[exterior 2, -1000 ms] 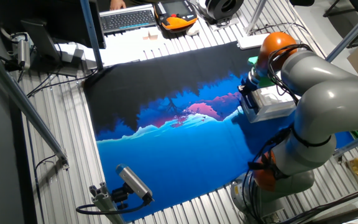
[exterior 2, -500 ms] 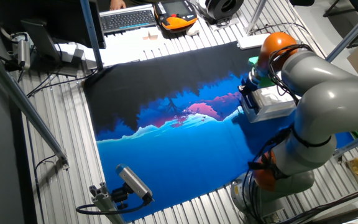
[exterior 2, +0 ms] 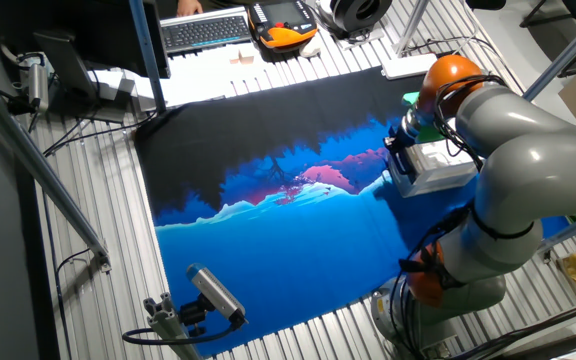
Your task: Grasp the handle and close the drawer
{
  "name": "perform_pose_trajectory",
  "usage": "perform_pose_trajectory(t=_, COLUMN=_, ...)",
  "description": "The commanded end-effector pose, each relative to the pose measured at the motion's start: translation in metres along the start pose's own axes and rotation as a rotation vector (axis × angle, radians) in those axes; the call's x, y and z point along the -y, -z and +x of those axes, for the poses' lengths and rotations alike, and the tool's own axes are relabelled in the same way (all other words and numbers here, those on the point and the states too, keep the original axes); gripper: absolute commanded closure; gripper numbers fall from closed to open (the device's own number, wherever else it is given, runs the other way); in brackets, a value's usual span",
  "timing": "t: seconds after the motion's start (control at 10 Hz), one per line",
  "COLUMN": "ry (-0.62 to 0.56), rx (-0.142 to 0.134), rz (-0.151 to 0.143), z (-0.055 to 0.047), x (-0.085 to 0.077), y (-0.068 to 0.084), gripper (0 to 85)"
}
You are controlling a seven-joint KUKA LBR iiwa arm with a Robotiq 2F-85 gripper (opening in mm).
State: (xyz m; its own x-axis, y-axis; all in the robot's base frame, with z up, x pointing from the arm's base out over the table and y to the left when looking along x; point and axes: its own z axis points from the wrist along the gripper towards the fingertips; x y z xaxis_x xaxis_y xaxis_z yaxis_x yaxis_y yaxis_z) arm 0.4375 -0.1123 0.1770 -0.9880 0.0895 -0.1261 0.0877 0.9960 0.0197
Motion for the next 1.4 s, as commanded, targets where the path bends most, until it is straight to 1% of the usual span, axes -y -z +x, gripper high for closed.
perform_pose_trajectory(t=0.0, ry=0.005, rx=-0.002, rz=0.002, z=-0.0002, x=-0.0001, y=-0.0001, gripper=85.0)
perform_pose_trajectory(t=0.2, ry=0.029, rx=-0.021, rz=0.01, z=-0.0002, x=-0.0001, y=-0.0002, gripper=85.0)
perform_pose_trajectory(t=0.4, ry=0.053, rx=-0.043, rz=0.009, z=-0.0003, x=0.0001, y=0.0001, gripper=85.0)
perform_pose_trajectory(t=0.5, ry=0.07, rx=-0.051, rz=0.019, z=-0.0004, x=0.0002, y=0.0008, gripper=85.0)
perform_pose_trajectory(t=0.6, ry=0.076, rx=-0.058, rz=0.017, z=-0.0004, x=0.0009, y=0.0014, gripper=85.0)
perform_pose_trajectory(t=1.3, ry=0.096, rx=-0.064, rz=0.014, z=-0.0005, x=0.0032, y=0.0025, gripper=85.0)
